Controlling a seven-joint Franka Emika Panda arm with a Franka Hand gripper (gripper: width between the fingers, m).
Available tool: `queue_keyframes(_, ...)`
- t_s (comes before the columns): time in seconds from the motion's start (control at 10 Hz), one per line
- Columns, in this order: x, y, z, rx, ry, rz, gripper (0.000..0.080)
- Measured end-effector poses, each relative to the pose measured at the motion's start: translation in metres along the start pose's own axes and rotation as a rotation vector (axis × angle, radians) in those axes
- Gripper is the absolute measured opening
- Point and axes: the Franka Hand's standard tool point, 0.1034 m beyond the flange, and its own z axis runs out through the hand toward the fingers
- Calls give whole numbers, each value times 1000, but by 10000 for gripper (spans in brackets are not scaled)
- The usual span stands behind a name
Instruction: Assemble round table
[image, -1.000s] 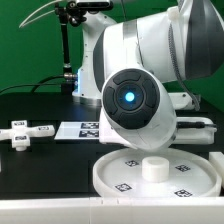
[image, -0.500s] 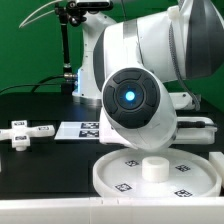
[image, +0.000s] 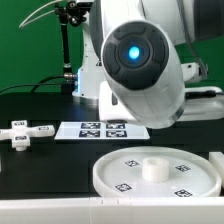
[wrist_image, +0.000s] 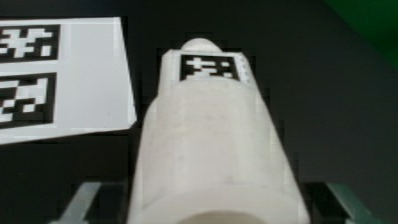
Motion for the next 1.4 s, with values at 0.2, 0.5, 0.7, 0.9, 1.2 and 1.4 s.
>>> queue_keyframes(0.2,2,-1,0,-1,11,-2,409)
queue_keyframes(0.5,11,0,-9,2,77,-54,409)
queue_keyframes(0.7,10,-4,-40,6,208,-89,409)
queue_keyframes(0.9,8,-16,-67,3,323,-138,409)
queue_keyframes(1.2,14,-19,-71,-1,524,-140,409)
queue_keyframes(1.4,19,-17,-86,-65,709,-224,409)
